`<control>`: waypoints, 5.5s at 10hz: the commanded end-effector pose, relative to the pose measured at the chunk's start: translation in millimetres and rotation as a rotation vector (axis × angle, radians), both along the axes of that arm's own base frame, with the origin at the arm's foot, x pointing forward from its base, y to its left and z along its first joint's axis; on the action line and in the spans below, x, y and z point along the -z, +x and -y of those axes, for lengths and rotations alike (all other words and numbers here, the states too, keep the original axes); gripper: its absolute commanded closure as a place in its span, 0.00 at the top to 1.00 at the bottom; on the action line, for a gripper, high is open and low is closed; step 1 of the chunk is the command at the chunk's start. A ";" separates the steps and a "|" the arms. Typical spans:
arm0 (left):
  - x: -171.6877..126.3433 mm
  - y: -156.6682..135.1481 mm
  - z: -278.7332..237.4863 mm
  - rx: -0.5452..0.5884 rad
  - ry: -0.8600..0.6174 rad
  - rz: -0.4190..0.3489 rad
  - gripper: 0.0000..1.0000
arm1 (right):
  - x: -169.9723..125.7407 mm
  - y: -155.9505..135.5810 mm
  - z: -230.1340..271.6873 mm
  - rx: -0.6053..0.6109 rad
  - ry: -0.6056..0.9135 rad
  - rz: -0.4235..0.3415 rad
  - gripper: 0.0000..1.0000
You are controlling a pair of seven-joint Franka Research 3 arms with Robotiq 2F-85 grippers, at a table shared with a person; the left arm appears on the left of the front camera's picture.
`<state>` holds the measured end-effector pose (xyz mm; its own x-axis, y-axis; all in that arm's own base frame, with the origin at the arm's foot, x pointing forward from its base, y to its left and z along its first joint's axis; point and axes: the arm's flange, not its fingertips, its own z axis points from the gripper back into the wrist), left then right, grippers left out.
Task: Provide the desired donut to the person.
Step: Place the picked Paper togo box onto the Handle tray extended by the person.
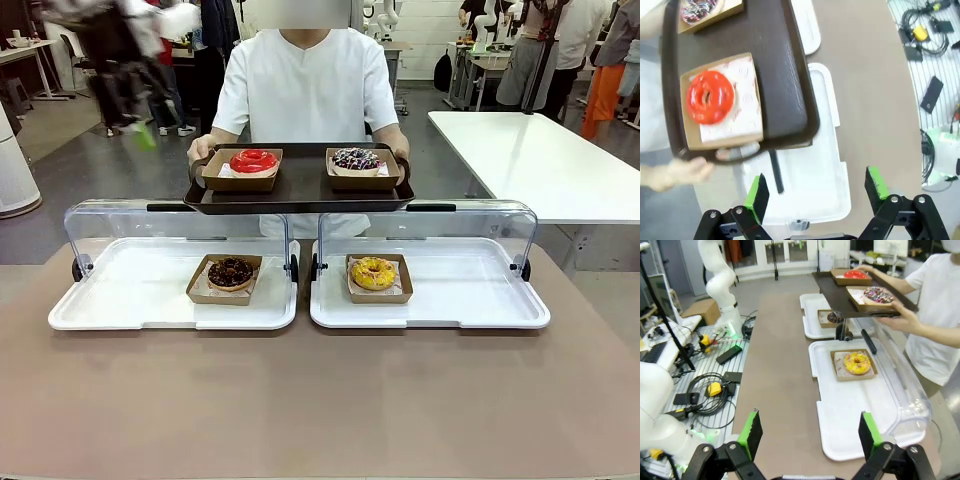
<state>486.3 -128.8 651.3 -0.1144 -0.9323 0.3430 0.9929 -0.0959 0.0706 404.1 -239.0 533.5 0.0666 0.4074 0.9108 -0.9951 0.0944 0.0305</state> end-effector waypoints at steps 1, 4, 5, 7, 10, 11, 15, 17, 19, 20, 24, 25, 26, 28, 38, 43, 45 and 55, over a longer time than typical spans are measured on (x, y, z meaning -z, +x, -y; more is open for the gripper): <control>24.5 -35.5 -74.4 -0.007 -0.217 0.019 1.00 | 0.2 0.2 -0.4 -0.003 0.003 0.002 1.00; 44.8 -61.9 -166.6 -0.063 -0.545 0.007 1.00 | 0.2 0.2 -0.4 -0.003 0.003 0.002 1.00; 53.7 -62.8 -195.6 -0.098 -0.633 -0.008 1.00 | 0.2 0.2 -0.4 -0.003 0.003 0.002 1.00; 71.7 -73.9 -240.2 -0.183 -0.720 -0.025 1.00 | 0.2 0.2 -0.4 -0.003 0.003 0.002 1.00; 102.9 -90.3 -292.5 -0.286 -0.743 -0.029 1.00 | 0.2 0.2 -0.4 -0.003 0.003 0.002 1.00; 112.0 -95.3 -303.7 -0.307 -0.756 -0.023 1.00 | 0.2 0.2 -0.4 -0.003 0.003 0.002 1.00; 120.0 -107.9 -321.5 -0.337 -0.749 0.001 1.00 | 0.2 0.2 -0.4 -0.003 0.003 0.002 1.00; 119.4 -102.0 -322.6 -0.359 -0.738 -0.039 1.00 | 0.2 0.2 -0.4 -0.003 0.003 0.002 1.00; 119.4 -102.0 -322.6 -0.359 -0.738 -0.039 1.00 | 0.2 0.2 -0.4 -0.003 0.003 0.002 1.00; 119.4 -102.0 -322.6 -0.359 -0.738 -0.039 1.00 | 0.2 0.2 -0.4 -0.003 0.003 0.002 1.00; 119.4 -102.0 -322.6 -0.359 -0.738 -0.039 1.00 | 0.2 0.2 -0.4 -0.003 0.003 0.002 1.00; 119.4 -102.0 -322.6 -0.359 -0.738 -0.039 1.00 | 0.2 0.2 -0.4 -0.003 0.003 0.002 1.00; 119.4 -102.0 -322.6 -0.359 -0.738 -0.039 1.00 | 0.2 0.2 -0.4 -0.003 0.003 0.002 1.00; 119.4 -102.0 -322.6 -0.359 -0.738 -0.039 1.00 | 0.2 0.2 -0.4 -0.003 0.003 0.002 1.00; 119.4 -102.0 -322.6 -0.359 -0.738 -0.039 1.00 | 0.2 0.2 -0.4 -0.003 0.003 0.002 1.00; 119.4 -102.0 -322.6 -0.359 -0.738 -0.039 1.00 | 0.2 0.2 -0.4 -0.003 0.003 0.002 1.00; 119.4 -102.0 -322.6 -0.359 -0.738 -0.039 1.00 | 0.2 0.2 -0.4 -0.003 0.003 0.002 1.00; 119.4 -102.0 -322.6 -0.359 -0.738 -0.039 1.00 | 0.2 0.2 -0.4 -0.003 0.003 0.002 1.00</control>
<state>385.0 193.7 530.6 0.1683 -0.4459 0.8791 0.9585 0.2822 -0.0404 404.0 -239.2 533.4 0.0673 0.4074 0.9108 -0.9950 0.0950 0.0310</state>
